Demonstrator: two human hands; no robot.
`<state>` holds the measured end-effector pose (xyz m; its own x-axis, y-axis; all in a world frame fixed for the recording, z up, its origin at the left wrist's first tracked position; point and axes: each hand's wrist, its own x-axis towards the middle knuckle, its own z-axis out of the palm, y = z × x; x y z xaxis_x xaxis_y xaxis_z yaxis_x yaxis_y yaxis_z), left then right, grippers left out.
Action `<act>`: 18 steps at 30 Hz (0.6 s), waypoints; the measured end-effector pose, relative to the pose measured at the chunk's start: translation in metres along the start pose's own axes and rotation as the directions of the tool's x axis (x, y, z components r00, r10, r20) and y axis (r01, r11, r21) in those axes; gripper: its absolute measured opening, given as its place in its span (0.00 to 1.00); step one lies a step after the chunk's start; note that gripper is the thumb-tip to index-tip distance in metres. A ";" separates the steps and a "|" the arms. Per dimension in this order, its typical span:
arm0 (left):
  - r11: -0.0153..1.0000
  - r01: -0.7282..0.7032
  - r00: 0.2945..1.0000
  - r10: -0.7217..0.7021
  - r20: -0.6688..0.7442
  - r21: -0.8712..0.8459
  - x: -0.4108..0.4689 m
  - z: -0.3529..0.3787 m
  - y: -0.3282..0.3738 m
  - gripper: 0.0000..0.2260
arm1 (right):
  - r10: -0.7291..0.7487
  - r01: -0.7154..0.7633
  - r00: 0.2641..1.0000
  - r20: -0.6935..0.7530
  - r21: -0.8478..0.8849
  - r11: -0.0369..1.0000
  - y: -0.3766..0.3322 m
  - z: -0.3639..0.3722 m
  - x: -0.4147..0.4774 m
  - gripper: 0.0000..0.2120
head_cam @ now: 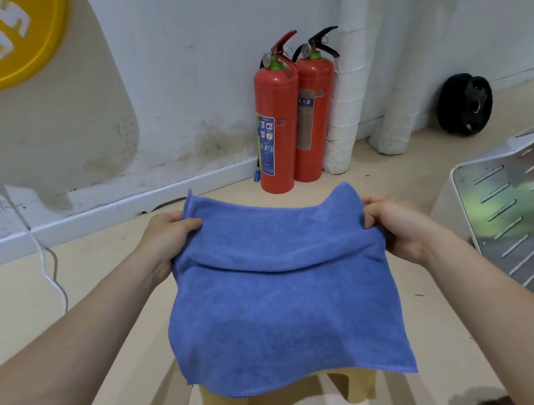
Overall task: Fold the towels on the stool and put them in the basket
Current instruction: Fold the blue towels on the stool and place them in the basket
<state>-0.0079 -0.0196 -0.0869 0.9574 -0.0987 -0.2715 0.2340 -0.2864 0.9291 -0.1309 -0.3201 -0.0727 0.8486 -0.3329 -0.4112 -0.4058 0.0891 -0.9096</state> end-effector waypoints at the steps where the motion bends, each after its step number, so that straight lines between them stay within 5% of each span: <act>1: 0.999 -0.022 1.000 0.022 -0.012 -0.024 -0.002 0.001 0.004 0.07 | -0.016 0.015 1.000 -0.022 -0.032 0.999 0.000 0.001 -0.001 0.26; 4: 0.993 -0.068 0.998 0.066 -0.024 -0.096 -0.010 0.003 0.017 0.07 | -0.028 0.026 0.998 -0.051 -0.048 0.999 -0.003 0.001 -0.003 0.22; 7: 0.983 -0.124 0.992 0.128 0.015 -0.137 -0.021 0.005 0.030 0.08 | 0.028 -0.027 0.998 0.056 -0.019 0.999 -0.008 0.003 -0.011 0.07; 12: 0.978 -0.206 0.975 0.207 0.078 -0.020 -0.029 0.001 0.036 0.12 | -0.033 0.013 0.997 -0.074 -0.259 0.966 -0.006 0.015 -0.014 0.06; 18: 0.960 -0.278 0.959 0.276 0.064 0.028 -0.039 -0.009 0.043 0.13 | -0.028 0.021 0.992 -0.121 -0.060 0.998 -0.012 0.020 -0.022 0.05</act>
<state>-0.0341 -0.0191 -0.0340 0.9718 -0.2348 -0.0197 -0.0467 -0.2739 0.9606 -0.1376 -0.2953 -0.0536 0.8122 -0.4466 -0.3754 -0.4079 0.0255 -0.9127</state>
